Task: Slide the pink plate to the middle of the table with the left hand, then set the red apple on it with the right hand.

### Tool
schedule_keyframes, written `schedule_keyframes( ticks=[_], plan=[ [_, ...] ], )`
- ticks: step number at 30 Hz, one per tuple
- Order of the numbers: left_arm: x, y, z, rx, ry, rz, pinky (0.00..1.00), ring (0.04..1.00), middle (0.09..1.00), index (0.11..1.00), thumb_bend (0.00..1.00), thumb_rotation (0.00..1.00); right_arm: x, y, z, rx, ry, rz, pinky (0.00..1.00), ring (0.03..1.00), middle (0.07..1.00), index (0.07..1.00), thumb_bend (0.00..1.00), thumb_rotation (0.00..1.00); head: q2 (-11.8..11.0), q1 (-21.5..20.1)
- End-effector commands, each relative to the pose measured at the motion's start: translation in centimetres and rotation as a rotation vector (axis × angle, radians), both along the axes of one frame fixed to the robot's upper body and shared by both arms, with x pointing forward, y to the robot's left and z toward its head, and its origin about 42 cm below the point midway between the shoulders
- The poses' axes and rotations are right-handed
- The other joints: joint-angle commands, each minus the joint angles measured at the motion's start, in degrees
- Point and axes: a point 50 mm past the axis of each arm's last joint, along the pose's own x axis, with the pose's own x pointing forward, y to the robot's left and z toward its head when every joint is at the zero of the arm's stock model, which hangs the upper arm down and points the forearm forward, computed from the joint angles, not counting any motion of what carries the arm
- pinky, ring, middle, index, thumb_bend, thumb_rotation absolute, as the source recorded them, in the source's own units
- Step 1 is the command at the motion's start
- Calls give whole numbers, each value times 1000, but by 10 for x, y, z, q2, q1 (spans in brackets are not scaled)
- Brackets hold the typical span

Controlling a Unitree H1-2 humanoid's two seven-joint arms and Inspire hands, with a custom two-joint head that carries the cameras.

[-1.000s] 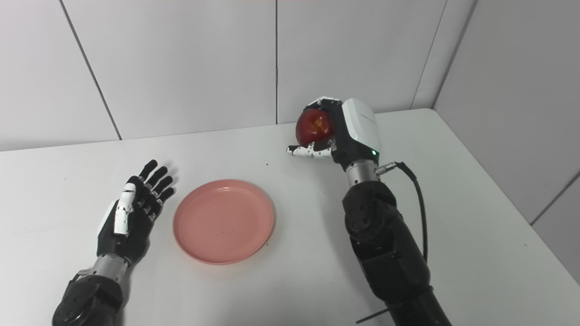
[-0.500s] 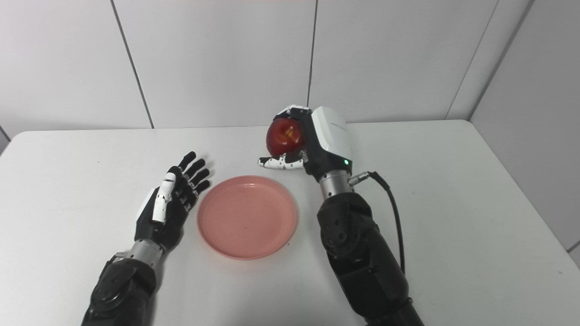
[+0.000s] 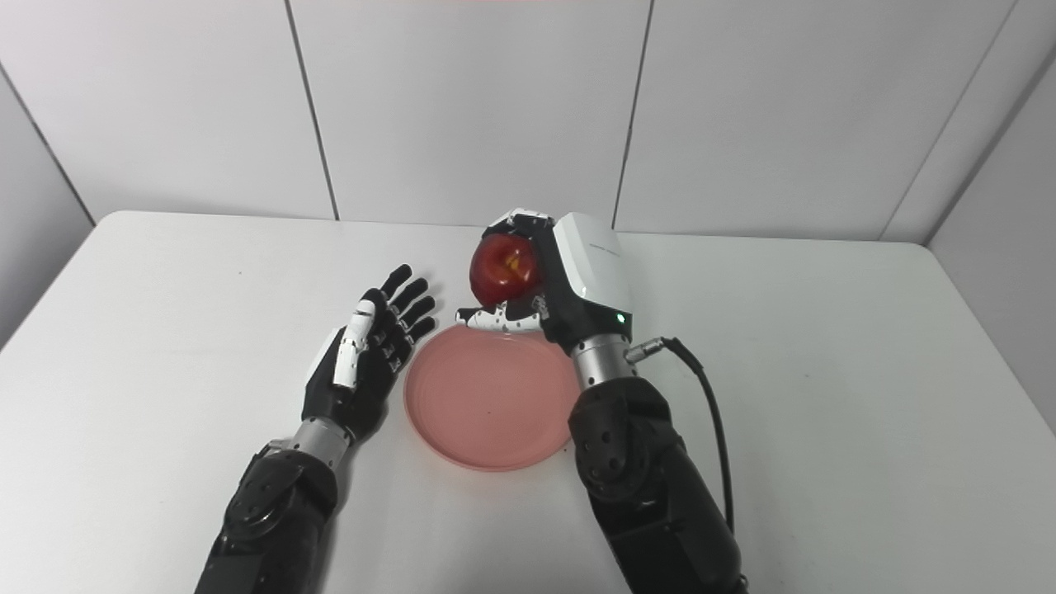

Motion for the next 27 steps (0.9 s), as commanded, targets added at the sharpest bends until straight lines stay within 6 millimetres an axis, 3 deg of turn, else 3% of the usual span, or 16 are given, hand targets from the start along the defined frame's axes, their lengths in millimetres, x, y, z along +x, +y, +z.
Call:
schedule_keyframes(
  ticks=[1, 9, 27],
  plan=[
    [-8, -3, -27, 6, 135, 10, 922, 924, 932, 916, 373, 1000, 1, 13, 25, 30, -94, 61, 232, 315, 422, 486, 520, 136, -1, 1],
    [-10, -4, -28, -3, 123, 35, 917, 918, 930, 915, 377, 1000, -1, 24, 11, 32, -50, 89, 242, 324, 428, 486, 519, 133, 3, 13],
    [-9, -1, -27, -14, 102, 91, 916, 916, 928, 903, 350, 1000, 5, 25, -35, 8, 65, 79, 237, 321, 433, 487, 518, 130, 9, 19]
  ],
)
